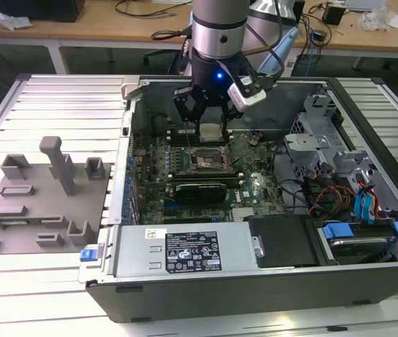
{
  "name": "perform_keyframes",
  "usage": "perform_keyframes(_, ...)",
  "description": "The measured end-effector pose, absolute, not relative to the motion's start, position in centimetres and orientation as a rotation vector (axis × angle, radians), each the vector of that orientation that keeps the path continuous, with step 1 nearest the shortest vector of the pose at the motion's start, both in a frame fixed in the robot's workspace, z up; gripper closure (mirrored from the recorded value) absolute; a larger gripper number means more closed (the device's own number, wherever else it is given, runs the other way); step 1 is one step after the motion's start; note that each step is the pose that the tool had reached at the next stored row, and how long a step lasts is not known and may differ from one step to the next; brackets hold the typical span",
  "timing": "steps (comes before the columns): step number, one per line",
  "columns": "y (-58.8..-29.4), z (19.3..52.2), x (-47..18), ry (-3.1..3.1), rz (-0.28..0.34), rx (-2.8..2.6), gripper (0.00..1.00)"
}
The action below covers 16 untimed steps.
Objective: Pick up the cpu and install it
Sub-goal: 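Pick up the cpu and move it towards the insertion slot, then place the cpu into insertion slot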
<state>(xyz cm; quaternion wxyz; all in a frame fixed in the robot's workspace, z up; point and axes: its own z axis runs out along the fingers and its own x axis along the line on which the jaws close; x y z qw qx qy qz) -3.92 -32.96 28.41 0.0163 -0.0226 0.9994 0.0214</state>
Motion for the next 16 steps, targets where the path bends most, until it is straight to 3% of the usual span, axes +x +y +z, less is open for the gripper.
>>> perform_keyframes(16, -32.43, 27.65, -4.08, 3.108, 0.042, -0.071, 0.45)
